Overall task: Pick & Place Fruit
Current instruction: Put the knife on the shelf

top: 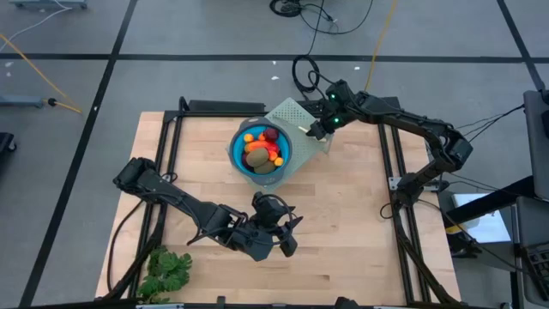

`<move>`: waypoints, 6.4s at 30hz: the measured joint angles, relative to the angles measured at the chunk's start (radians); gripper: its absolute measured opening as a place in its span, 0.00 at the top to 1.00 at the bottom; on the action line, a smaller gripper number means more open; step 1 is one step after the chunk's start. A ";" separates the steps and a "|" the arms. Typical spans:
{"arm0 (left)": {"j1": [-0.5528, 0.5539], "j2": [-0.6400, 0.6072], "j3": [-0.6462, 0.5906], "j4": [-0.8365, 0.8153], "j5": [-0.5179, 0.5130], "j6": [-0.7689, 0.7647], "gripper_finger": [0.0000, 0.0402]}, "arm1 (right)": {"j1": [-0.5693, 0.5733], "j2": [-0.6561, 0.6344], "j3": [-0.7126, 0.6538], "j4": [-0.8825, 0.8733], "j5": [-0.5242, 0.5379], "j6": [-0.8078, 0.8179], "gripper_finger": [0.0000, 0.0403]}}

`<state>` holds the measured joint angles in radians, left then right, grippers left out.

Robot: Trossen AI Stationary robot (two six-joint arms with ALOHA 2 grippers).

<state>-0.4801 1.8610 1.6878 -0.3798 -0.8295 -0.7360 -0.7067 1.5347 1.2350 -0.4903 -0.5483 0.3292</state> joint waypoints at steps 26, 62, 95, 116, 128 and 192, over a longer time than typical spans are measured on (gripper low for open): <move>-0.003 0.000 0.000 0.040 0.001 0.047 0.60 | 0.000 -0.001 0.002 0.005 0.023 -0.010 0.60; -0.018 0.000 0.000 0.040 0.000 0.035 0.60 | 0.028 -0.071 0.002 0.109 0.102 -0.193 0.68; -0.018 0.000 0.000 0.040 0.000 0.016 0.60 | 0.113 0.031 0.002 0.174 0.119 -0.290 1.00; -0.018 0.000 0.000 0.040 0.000 0.008 0.60 | 0.068 0.037 0.002 0.175 0.159 -0.314 1.00; -0.018 0.000 0.000 0.040 0.001 -0.002 0.60 | 0.058 0.037 0.002 0.171 0.153 -0.307 1.00; 0.000 0.000 0.000 0.040 0.045 -0.023 0.60 | 0.067 0.121 0.003 0.300 0.231 -0.467 0.93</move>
<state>-0.4797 1.8614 1.6878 -0.3401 -0.7841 -0.7586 -0.6399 1.6553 1.2385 -0.1898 -0.3174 -0.1378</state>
